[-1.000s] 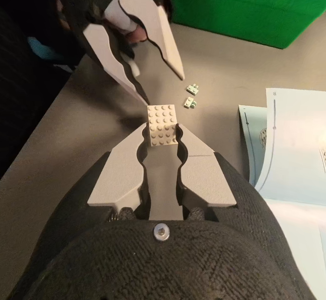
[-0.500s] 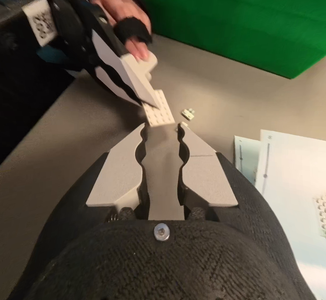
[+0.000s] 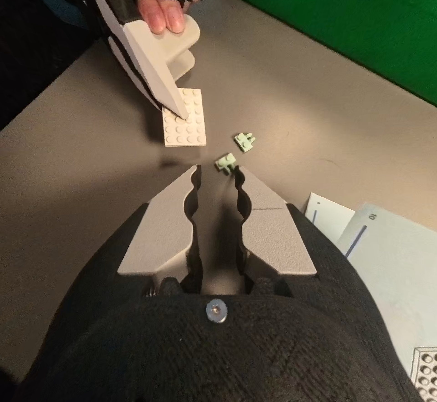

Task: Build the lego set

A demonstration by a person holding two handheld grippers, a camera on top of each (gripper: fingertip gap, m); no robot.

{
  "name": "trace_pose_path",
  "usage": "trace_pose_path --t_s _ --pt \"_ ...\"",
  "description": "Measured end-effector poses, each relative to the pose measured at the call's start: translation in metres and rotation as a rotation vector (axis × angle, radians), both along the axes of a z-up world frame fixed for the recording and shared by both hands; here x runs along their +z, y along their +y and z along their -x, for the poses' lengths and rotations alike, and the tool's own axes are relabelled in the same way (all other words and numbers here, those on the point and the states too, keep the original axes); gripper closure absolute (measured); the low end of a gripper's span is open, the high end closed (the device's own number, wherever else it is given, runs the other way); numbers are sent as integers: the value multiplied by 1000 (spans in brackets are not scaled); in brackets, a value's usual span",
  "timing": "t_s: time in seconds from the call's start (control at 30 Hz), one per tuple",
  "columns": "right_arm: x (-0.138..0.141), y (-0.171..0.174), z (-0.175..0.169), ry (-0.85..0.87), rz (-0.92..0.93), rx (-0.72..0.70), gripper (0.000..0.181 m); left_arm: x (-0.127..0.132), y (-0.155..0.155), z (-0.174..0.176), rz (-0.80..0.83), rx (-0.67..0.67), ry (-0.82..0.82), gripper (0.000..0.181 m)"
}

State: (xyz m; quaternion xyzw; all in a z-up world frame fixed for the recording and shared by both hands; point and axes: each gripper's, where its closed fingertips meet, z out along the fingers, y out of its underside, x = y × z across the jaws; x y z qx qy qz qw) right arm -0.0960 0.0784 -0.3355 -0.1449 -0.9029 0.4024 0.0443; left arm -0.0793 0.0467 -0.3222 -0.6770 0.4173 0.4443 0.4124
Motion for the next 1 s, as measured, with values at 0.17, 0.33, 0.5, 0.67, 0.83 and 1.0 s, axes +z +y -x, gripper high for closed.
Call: trace_pose_path --t_s 0.17,0.33,0.5,0.67,0.83,1.0 --pt "3 -3 -1 10 30 12 160 -1 2 -2 6 -13 -12 177" --pt "0 -3 1 44 7 14 171 -2 2 -3 8 -18 -17 177" --pt "7 -3 -3 23 39 5 176 1 2 -2 -10 -17 19 177" --pt "42 -12 -13 31 176 39 176 6 4 -2 -39 -22 74 177" --pt "36 -14 -19 19 106 66 176 12 4 -4 -79 -31 141 177" --pt "33 -14 -19 8 104 66 176 14 5 -5 -94 -38 169 177"
